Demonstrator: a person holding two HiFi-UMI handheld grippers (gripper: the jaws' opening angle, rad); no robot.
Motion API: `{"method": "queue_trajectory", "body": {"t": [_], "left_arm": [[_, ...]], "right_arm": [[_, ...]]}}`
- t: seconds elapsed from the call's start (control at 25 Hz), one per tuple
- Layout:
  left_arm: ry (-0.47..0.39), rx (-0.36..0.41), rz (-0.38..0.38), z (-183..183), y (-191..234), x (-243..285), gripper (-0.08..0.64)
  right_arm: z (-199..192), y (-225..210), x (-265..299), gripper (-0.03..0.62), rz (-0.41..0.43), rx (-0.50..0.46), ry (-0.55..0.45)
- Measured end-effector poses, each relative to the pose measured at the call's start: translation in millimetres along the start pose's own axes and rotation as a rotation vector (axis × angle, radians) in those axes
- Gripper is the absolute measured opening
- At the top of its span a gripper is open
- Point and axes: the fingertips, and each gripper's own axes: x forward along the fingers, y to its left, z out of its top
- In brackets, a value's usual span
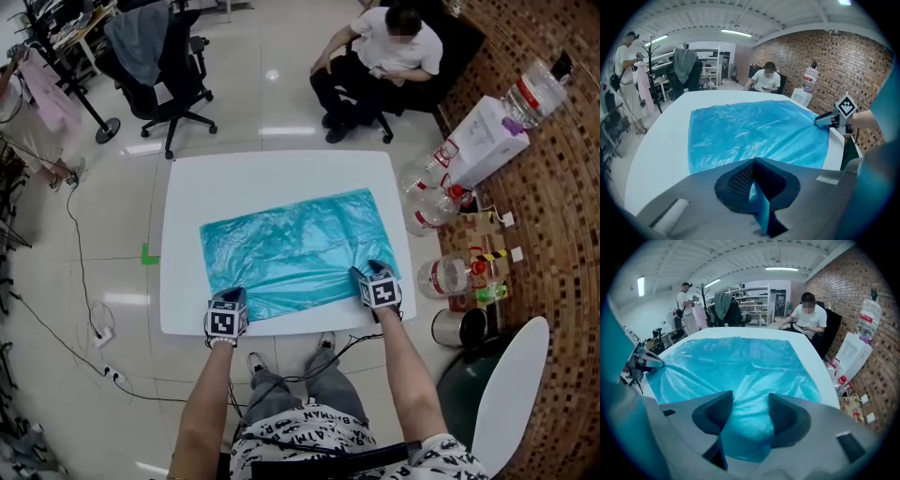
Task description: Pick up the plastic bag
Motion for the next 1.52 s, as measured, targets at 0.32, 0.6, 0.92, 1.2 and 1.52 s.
{"method": "queue_trajectory", "body": {"t": [0.32,0.6,0.92,1.2,1.52], "left_arm": [[0.000,0.003,0.015,23,21,13,0.002],[-0.042,0.009,-0.002,29,14,-6,0.000],[-0.250,-0.049,-0.024,54,2,-38,0.002],[-0.469,-0.076,-0.028,104,-8,-125,0.002],[-0.554,-0.037,-0.113,114,-41,-203,0.002]], "right_arm": [[-29,21,-19,0.262,-0.053,0.090,-0.021],[0,8,-33,0.262,-0.083,0.043,-0.115],[20,28,-44,0.261,-0.028,0.073,-0.163],[77,76,-115,0.020,0.043,0.148,-0.366],[108,130,-210,0.002,-0.014,0.081,-0.565]]}}
